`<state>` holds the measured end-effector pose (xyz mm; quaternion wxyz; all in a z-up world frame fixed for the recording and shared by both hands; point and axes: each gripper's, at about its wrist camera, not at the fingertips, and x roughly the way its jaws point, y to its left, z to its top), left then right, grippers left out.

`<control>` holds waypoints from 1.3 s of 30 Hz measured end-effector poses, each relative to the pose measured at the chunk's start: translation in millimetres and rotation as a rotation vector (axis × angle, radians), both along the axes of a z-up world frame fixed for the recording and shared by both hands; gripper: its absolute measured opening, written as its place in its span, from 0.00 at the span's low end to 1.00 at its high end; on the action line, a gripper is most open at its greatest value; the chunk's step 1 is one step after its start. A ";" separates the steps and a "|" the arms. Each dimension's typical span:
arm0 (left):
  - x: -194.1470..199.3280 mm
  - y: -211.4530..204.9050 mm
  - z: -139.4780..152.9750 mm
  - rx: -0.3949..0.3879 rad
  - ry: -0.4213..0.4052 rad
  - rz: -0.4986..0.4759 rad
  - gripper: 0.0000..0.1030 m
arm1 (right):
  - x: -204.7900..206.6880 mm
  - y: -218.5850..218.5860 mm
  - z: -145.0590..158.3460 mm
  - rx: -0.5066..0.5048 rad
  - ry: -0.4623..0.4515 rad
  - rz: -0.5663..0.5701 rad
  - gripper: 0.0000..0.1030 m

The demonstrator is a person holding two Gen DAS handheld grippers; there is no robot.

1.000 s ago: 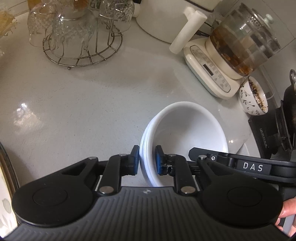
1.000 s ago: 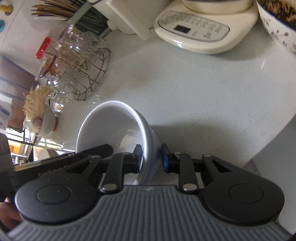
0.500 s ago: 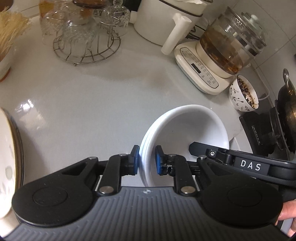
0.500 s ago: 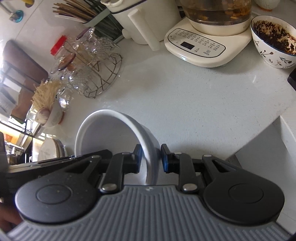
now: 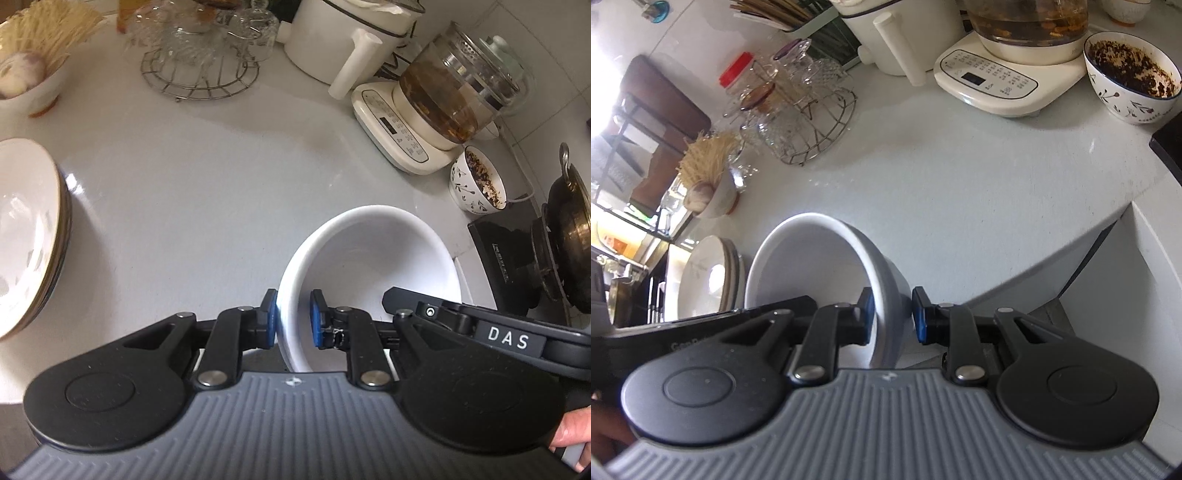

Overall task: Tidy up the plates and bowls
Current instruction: 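Lower the ceramic bowl onto the leaf-pattern bowls on the floral plate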

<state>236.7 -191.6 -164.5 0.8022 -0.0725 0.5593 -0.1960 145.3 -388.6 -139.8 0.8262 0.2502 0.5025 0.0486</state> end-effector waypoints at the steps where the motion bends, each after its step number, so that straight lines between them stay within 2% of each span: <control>1: -2.6 2.6 1.9 -0.001 -0.002 0.008 0.20 | -2.0 1.6 1.9 0.000 -0.002 0.006 0.24; 7: -9.8 20.8 23.6 -0.041 -0.004 0.060 0.20 | -8.7 10.6 20.8 -0.004 -0.040 0.028 0.24; 19: -5.5 59.7 48.6 -0.082 -0.053 0.045 0.20 | -5.0 45.1 48.6 -0.039 -0.088 0.031 0.24; 26: 8.1 87.6 49.7 -0.078 -0.081 0.050 0.20 | 10.9 75.6 49.6 -0.068 -0.078 0.056 0.24; 39: 30.7 158.3 54.0 -0.096 -0.092 0.145 0.20 | 53.4 135.3 54.8 -0.071 -0.105 0.147 0.24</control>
